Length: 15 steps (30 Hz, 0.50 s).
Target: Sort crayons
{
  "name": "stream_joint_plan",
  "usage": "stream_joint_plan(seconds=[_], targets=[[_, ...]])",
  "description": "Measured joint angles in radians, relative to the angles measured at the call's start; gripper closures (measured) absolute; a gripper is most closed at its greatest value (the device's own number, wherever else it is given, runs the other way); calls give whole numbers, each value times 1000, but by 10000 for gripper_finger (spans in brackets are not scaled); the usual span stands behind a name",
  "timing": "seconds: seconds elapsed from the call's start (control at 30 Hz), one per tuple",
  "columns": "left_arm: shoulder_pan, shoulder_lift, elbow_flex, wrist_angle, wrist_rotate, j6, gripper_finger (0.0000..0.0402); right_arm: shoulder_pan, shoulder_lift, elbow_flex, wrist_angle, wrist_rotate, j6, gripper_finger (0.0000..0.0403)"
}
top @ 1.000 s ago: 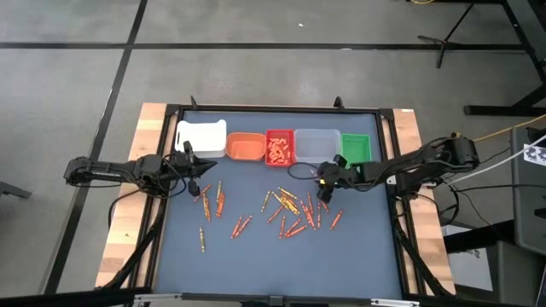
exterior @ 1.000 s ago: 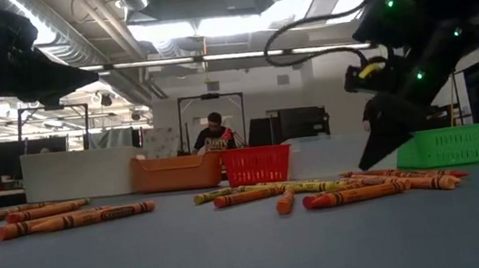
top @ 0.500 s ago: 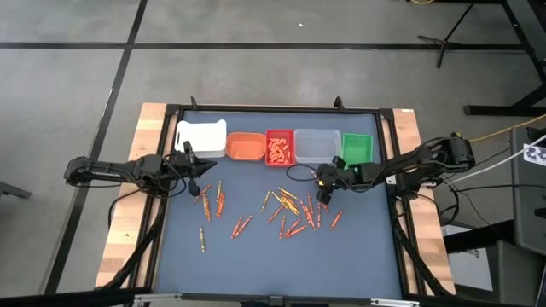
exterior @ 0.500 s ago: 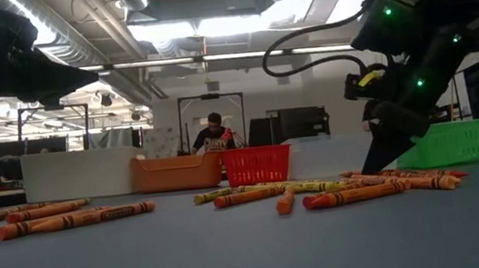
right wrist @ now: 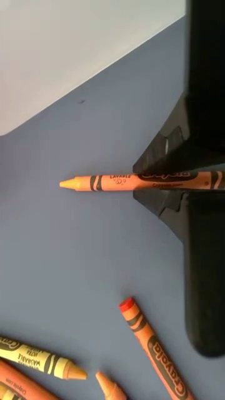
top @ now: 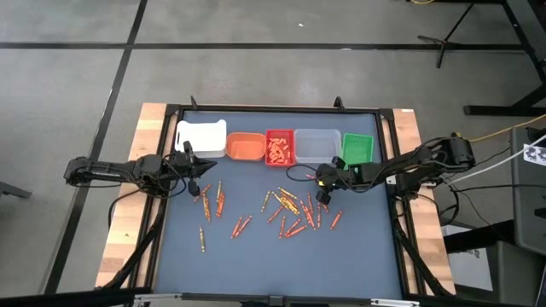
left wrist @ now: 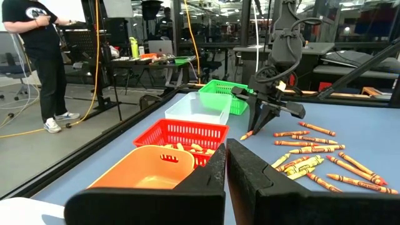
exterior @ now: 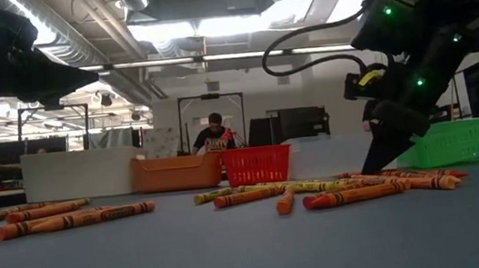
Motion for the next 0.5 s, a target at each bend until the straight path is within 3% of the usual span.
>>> stream_joint_plan(seconds=[0.5], targets=[[0, 0, 0, 0, 0, 0, 401, -2, -58, -6, -20, -37, -12, 376]])
